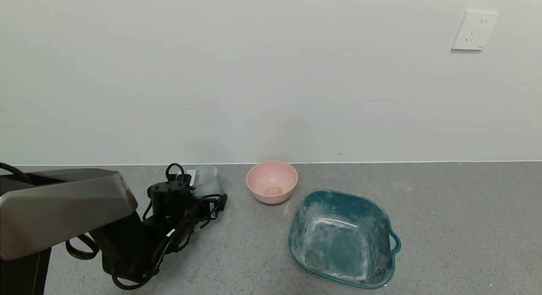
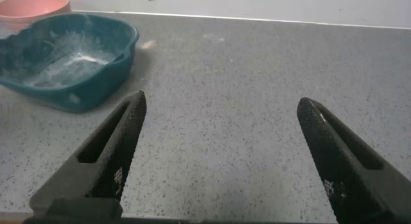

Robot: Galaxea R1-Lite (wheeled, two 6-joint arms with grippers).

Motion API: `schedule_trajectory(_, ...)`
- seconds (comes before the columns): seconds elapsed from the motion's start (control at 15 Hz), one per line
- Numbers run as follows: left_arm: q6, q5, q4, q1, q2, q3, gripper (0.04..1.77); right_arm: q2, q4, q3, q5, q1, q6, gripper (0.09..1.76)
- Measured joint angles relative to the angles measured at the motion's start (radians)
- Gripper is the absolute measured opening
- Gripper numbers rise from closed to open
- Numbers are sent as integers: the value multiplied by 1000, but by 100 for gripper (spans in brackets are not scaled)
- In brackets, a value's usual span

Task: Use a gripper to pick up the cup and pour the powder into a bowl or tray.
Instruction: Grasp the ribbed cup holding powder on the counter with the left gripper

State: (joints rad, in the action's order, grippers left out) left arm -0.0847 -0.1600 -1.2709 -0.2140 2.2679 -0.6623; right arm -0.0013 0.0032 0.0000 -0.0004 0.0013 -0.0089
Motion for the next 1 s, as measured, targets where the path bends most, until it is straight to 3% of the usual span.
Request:
schedule_trajectory(0.27,6,-8,-135,-6,42,-1,172,0,0,0,0,0,0,171)
schedule_trajectory(1.0,6,-42,-142,-4,89,-51,172,0,0,0,0,0,0,171)
